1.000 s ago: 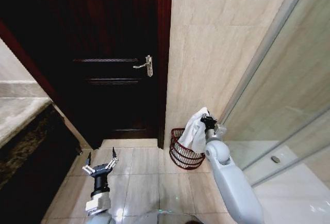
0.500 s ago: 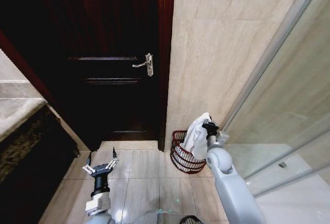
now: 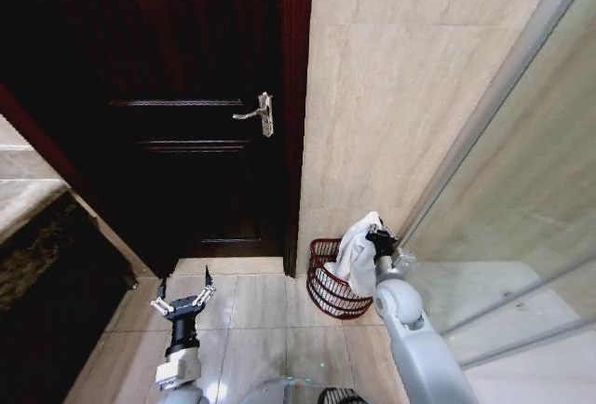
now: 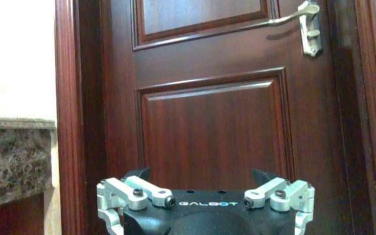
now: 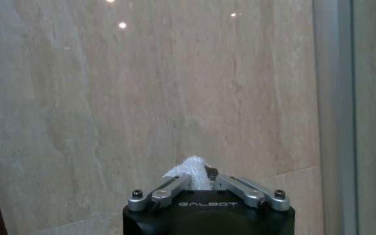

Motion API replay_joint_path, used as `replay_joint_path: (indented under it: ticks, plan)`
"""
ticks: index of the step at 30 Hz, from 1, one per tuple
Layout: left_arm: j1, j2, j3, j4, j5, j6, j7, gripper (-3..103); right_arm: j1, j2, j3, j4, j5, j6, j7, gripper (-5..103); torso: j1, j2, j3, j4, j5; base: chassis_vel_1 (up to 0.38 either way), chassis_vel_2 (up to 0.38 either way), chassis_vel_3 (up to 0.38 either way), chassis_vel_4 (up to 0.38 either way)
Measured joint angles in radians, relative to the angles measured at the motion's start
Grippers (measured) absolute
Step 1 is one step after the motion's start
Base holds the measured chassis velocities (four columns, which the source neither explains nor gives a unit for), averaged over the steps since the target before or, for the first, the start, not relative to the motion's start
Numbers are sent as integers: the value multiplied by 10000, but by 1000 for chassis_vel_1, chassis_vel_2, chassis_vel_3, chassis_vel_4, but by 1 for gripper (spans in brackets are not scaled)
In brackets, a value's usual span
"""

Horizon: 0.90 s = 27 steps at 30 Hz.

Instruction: Discard the used towel into the hamper.

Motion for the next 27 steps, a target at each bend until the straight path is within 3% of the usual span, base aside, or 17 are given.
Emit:
replay_joint_path:
  ticks: [27]
  plan:
    - [-444,133,76,236,-185,173,276,100,-180,90,141,36,-335,311,231,1,-442,-1054,-609,-1,0,-21,27,21,-21]
